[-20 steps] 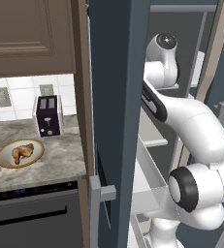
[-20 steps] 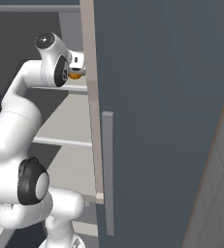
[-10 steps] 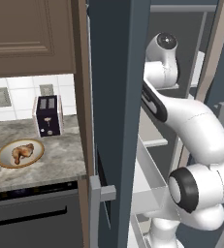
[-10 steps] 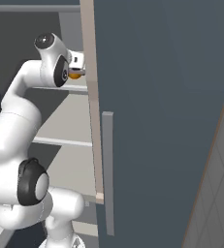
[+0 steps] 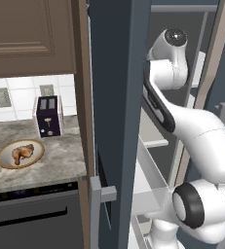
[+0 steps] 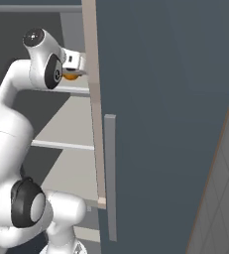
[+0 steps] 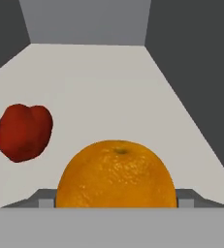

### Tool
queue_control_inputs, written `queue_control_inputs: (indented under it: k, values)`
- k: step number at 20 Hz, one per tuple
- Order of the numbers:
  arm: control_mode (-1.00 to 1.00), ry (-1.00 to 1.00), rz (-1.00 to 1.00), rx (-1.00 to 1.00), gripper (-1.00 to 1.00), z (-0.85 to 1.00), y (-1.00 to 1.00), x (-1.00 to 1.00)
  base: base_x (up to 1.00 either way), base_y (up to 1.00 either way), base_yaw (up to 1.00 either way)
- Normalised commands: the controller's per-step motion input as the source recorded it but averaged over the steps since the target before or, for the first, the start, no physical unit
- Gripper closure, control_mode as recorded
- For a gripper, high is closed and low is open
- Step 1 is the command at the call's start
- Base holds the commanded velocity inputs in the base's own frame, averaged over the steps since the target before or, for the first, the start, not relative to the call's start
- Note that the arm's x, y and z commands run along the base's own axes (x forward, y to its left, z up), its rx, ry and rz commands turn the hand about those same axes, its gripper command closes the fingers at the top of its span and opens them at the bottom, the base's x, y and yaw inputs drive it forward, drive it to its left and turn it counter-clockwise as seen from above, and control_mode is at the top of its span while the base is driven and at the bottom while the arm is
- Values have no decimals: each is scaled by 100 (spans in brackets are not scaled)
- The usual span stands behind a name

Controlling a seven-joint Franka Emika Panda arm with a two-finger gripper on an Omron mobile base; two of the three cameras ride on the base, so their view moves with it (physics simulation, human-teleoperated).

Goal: Take the bell pepper, chicken drumstick, and orange from the freezer and place them in the bowl on the counter.

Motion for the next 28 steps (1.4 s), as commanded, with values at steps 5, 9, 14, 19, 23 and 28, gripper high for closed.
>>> queue_control_inputs:
  k: [5,9,14,19,23,28]
  values:
    - [-100,0,0,0,100,28,0,-95,0,0,0]
    - [-100,0,0,0,100,1,0,-94,0,0,0]
    - [-100,0,0,0,100,0,0,-100,0,0,0]
    - [-100,0,0,0,100,6,0,-98,0,0,0]
    - [-100,6,0,0,100,7,0,-92,0,0,0]
    - [-100,8,0,0,100,0,-9,-72,0,0,0]
